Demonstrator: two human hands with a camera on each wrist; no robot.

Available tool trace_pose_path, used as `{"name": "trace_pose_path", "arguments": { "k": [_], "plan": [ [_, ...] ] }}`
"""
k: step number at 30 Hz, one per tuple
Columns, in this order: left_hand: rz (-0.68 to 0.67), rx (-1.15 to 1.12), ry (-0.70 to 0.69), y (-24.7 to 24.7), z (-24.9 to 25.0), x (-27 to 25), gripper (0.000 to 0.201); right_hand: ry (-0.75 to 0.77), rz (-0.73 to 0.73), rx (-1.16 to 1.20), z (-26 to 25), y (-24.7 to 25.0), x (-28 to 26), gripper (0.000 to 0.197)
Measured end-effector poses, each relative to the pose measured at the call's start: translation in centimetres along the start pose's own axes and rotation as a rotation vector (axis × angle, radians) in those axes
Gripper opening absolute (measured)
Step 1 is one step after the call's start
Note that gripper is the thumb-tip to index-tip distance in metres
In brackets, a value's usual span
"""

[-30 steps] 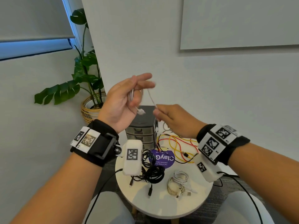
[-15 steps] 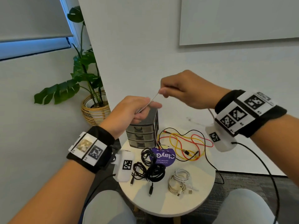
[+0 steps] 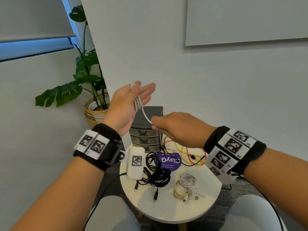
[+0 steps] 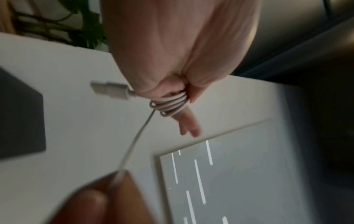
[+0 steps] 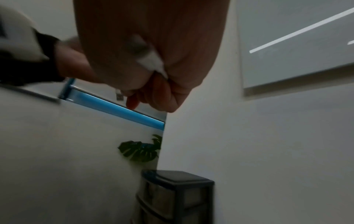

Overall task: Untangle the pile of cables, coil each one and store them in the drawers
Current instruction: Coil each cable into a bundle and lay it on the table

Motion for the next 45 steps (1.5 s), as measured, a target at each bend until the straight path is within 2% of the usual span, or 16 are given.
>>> {"name": "trace_pose_path", "arguments": {
  "k": [3,7,9,15,18,22,25,27,29,31,34,35,37,40,42,45],
  "plan": [
    [-0.051,0.38,0.011,-0.4,-1.0,-0.4,0.032,0.049,0.122,0.045,-0.2,3.6,1.1,0.023],
    [-0.308,0.321,0.036,-1.0,-1.2,-1.3,0.045,0.055,0.191,0.036,1.6,6.8,1.7,0.021],
    [-0.361,0.277,0.047,-1.3,-1.0,-1.6,0.051,0.025,0.202,0.134,2.3,6.9,1.5,0.021],
    [-0.288,0.15,0.157,-1.1,-1.6,-1.3,0.046,-0.065,0.262,0.362,2.6,5.0,0.7,0.02],
    [-0.206,0.08,0.168,-0.8,-2.5,-1.1,0.036,-0.078,0.263,0.298,2.6,3.8,0.8,0.038],
    [-0.07,0.016,0.129,-1.1,-3.3,-0.7,0.02,-0.26,0.3,0.26,3.1,2.3,1.2,0.053],
    [-0.044,0.015,0.119,-1.5,-3.7,-0.8,0.015,-0.356,0.297,0.475,3.5,2.1,0.8,0.05],
    [-0.046,0.005,0.147,-1.4,-3.7,-0.8,0.016,-0.336,0.226,0.55,4.0,2.3,-0.1,0.041],
    [-0.063,-0.03,0.177,-1.3,-3.7,-0.7,0.016,-0.272,0.107,0.491,4.4,2.6,-1.1,0.031],
    [-0.086,-0.08,0.194,-1.3,-3.9,-0.6,0.017,-0.217,0.018,0.303,5.0,2.6,-1.9,0.025],
    [-0.099,-0.165,0.201,-2.1,-4.5,-0.6,0.017,-0.238,0.013,0.187,5.5,2.0,-2.1,0.021],
    [-0.094,-0.188,0.199,-2.5,-4.7,-0.6,0.017,-0.29,0.077,0.286,5.6,1.7,-2.1,0.02],
    [-0.078,-0.211,0.185,-3.0,-5.0,-0.6,0.017,-0.442,0.262,0.713,5.9,1.1,-2.1,0.021],
    [-0.054,-0.183,0.146,-3.4,-5.3,-0.8,0.013,-0.549,0.465,1.199,5.5,0.5,-1.8,0.021],
    [-0.039,-0.169,0.123,-3.5,-5.5,-1.0,0.013,-0.574,0.475,1.338,5.1,0.0,-1.3,0.022],
    [-0.008,-0.166,0.094,-3.4,-5.5,-1.0,0.015,-0.574,0.391,1.494,4.7,-0.9,-0.9,0.023]
  ]
}}
Point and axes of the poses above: each hand's wrist, its own x-axis towards the middle knuckle, its own y-axis out of the back of the hand, z = x × y, the point moved 2 cm from there along x, towards the middle knuckle, and after that the axes turned 2 degrees about -x, right-handed, at the moved point
